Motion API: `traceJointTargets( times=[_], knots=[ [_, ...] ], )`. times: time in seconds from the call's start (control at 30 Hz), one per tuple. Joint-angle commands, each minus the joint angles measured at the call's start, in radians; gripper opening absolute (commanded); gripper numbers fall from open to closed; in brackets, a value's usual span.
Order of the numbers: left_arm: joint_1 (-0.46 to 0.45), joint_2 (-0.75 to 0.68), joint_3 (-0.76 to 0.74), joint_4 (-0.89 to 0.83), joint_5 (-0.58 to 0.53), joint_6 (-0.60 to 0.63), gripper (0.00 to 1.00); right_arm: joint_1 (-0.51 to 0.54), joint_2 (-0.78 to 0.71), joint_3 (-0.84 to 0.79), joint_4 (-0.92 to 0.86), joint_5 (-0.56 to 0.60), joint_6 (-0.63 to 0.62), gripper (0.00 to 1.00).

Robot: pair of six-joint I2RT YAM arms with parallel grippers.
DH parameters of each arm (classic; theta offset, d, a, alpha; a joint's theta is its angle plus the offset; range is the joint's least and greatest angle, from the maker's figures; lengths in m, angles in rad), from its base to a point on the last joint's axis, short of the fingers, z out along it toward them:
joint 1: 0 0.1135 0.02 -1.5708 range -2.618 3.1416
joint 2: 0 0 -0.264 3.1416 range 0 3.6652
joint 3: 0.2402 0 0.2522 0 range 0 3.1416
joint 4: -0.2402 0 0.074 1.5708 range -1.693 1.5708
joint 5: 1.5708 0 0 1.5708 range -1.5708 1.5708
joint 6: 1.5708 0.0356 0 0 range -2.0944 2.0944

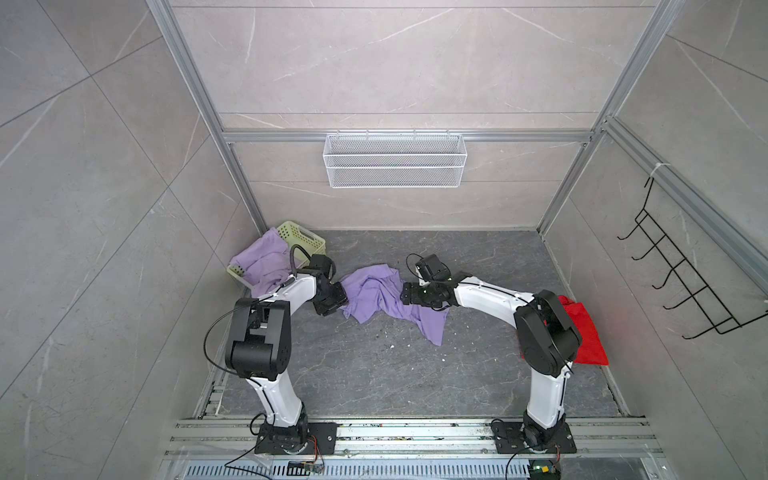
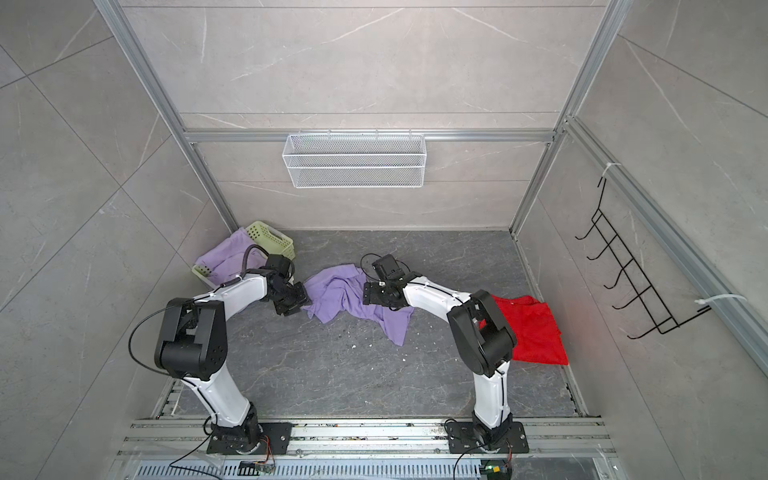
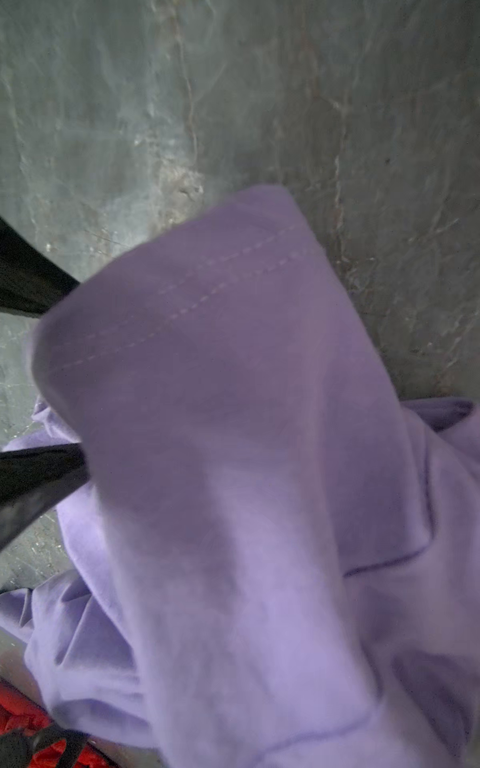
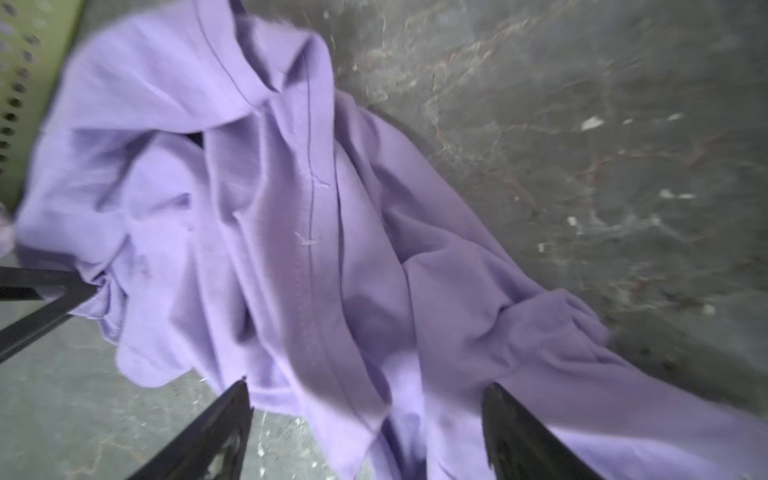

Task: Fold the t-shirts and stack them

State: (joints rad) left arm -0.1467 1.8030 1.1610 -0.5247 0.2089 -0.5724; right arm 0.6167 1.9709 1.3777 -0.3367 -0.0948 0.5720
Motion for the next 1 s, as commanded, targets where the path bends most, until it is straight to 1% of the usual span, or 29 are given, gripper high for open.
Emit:
traceJointTargets(
  times=[0.0, 0.03, 0.07, 0.1, 0.17, 0.2, 0.23, 0.3, 0.43, 0.6, 0.8, 0.97],
  knots=[
    [-0.005, 0.021, 0.045, 0.075, 0.020, -0.034, 0.40, 0.020, 0.059, 0.075, -0.013, -0.014, -0.016, 0.76],
    [-0.005, 0.028, 0.051, 0.080, 0.020, -0.037, 0.36, 0.023, 0.076, 0.089, -0.014, -0.025, -0.016, 0.71],
    [-0.005, 0.035, 0.062, 0.082, 0.021, -0.038, 0.31, 0.026, 0.092, 0.105, -0.015, -0.037, -0.014, 0.62],
    [-0.005, 0.040, 0.070, 0.086, 0.024, -0.038, 0.26, 0.029, 0.108, 0.117, -0.018, -0.043, -0.008, 0.45],
    [-0.005, 0.034, 0.085, 0.091, 0.035, -0.034, 0.15, 0.032, 0.121, 0.135, -0.037, -0.030, 0.005, 0.24],
    [-0.003, 0.026, 0.092, 0.090, 0.035, -0.033, 0.07, 0.032, 0.116, 0.135, -0.043, -0.007, 0.010, 0.17],
    [-0.004, 0.017, 0.099, 0.086, 0.036, -0.031, 0.01, 0.033, 0.106, 0.132, -0.048, 0.014, 0.012, 0.13],
    [-0.002, -0.015, 0.125, 0.062, 0.034, -0.026, 0.00, 0.032, 0.070, 0.122, -0.062, 0.080, 0.008, 0.08],
    [0.009, -0.105, 0.191, 0.019, 0.048, -0.021, 0.00, 0.023, -0.026, 0.120, -0.116, 0.242, -0.037, 0.00],
    [0.048, -0.216, 0.288, -0.021, 0.069, -0.030, 0.00, -0.034, -0.183, 0.103, -0.159, 0.375, -0.114, 0.00],
    [0.111, -0.313, 0.335, -0.025, 0.090, -0.074, 0.00, -0.131, -0.364, 0.078, -0.192, 0.483, -0.205, 0.00],
    [0.128, -0.375, 0.372, -0.032, 0.073, -0.064, 0.00, -0.144, -0.474, 0.089, -0.181, 0.574, -0.265, 0.00]
  ],
)
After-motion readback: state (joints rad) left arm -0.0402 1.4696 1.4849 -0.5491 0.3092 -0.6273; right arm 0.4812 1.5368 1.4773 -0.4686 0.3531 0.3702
